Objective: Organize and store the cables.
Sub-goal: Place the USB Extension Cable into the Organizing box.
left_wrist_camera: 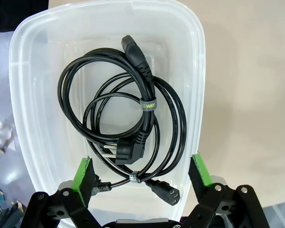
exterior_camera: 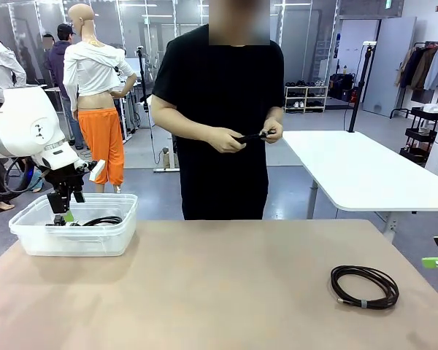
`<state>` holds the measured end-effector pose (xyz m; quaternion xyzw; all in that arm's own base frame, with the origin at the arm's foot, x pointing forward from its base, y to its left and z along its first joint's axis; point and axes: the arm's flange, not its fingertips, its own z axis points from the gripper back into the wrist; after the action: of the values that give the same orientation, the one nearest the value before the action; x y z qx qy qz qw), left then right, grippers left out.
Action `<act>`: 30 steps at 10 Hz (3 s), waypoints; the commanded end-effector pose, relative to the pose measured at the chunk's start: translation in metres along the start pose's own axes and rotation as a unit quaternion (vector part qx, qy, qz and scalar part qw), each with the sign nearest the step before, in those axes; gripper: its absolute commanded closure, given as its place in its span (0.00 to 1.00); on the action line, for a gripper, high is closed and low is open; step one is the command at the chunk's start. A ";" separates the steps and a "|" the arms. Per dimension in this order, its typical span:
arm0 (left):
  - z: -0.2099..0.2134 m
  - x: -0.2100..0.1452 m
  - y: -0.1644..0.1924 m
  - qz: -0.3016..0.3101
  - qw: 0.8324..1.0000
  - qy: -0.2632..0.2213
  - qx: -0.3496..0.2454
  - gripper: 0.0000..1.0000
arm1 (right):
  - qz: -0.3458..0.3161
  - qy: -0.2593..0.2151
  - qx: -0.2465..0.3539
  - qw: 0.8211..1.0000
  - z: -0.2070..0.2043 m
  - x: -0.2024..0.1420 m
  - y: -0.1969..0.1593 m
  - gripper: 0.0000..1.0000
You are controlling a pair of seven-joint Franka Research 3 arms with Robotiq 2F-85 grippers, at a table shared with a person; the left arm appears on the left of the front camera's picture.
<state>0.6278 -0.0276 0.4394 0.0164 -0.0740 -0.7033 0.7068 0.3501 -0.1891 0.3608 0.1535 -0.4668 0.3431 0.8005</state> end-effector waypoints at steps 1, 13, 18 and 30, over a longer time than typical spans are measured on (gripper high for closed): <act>0.001 0.000 0.001 -0.001 1.000 0.000 0.000 0.00 | 0.004 0.002 -0.002 1.000 0.001 0.000 0.001 0.00; 0.045 -0.019 -0.048 0.055 0.996 -0.073 -0.021 0.00 | 0.004 0.002 -0.002 1.000 0.001 0.000 0.001 0.00; 0.102 -0.084 -0.158 0.136 0.965 -0.223 0.011 0.00 | 0.004 0.002 -0.002 1.000 0.001 0.000 0.001 0.00; 0.060 -0.184 -0.256 0.322 0.868 -0.367 0.097 0.00 | 0.004 0.002 -0.002 1.000 0.001 0.000 0.001 0.00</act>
<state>0.3685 0.1573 0.4437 -0.2044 -0.3937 -0.3768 0.8131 0.3505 -0.1884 0.3608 0.1536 -0.4662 0.3442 0.8004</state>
